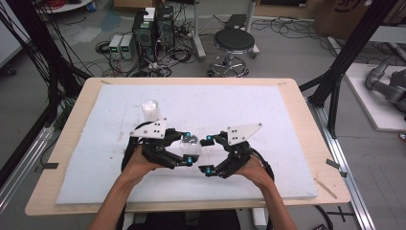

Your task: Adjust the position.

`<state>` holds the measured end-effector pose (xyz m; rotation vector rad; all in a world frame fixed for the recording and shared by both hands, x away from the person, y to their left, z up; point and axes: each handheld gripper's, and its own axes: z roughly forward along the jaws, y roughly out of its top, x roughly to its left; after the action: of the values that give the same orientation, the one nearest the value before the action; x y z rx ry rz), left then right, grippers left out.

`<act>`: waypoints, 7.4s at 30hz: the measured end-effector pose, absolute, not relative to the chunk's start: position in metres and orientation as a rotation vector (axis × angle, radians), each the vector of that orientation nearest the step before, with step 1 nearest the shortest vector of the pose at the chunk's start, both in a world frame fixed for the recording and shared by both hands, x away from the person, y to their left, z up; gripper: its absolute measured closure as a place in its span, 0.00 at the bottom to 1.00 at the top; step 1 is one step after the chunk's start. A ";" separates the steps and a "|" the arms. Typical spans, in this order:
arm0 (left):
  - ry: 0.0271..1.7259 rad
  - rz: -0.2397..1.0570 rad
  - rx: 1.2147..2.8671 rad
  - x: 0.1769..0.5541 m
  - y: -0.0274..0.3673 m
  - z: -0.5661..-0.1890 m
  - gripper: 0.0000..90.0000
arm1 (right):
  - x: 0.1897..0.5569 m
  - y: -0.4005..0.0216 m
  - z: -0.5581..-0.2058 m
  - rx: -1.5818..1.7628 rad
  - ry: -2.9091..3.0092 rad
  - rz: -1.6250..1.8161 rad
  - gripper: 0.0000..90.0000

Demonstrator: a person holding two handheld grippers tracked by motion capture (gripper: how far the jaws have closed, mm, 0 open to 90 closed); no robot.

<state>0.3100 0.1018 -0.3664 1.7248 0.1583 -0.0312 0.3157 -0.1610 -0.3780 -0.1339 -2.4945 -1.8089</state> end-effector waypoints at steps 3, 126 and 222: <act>0.156 -0.031 1.720 0.309 0.100 -0.366 0.42 | 0.316 -0.159 -0.380 -0.133 -2.486 -1.814 0.17; 0.118 -0.039 2.391 0.317 0.082 -0.338 0.23 | 0.318 -0.114 -0.332 -0.028 -3.060 -0.671 0.39; 0.178 0.003 1.734 0.306 0.133 -0.383 0.46 | 0.322 -0.196 -0.366 -0.227 -2.518 -1.786 0.15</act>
<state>0.3061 0.1330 -0.3829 1.7336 0.1777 0.0034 0.3220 -0.1956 -0.3662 -0.2269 -2.5178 -1.7861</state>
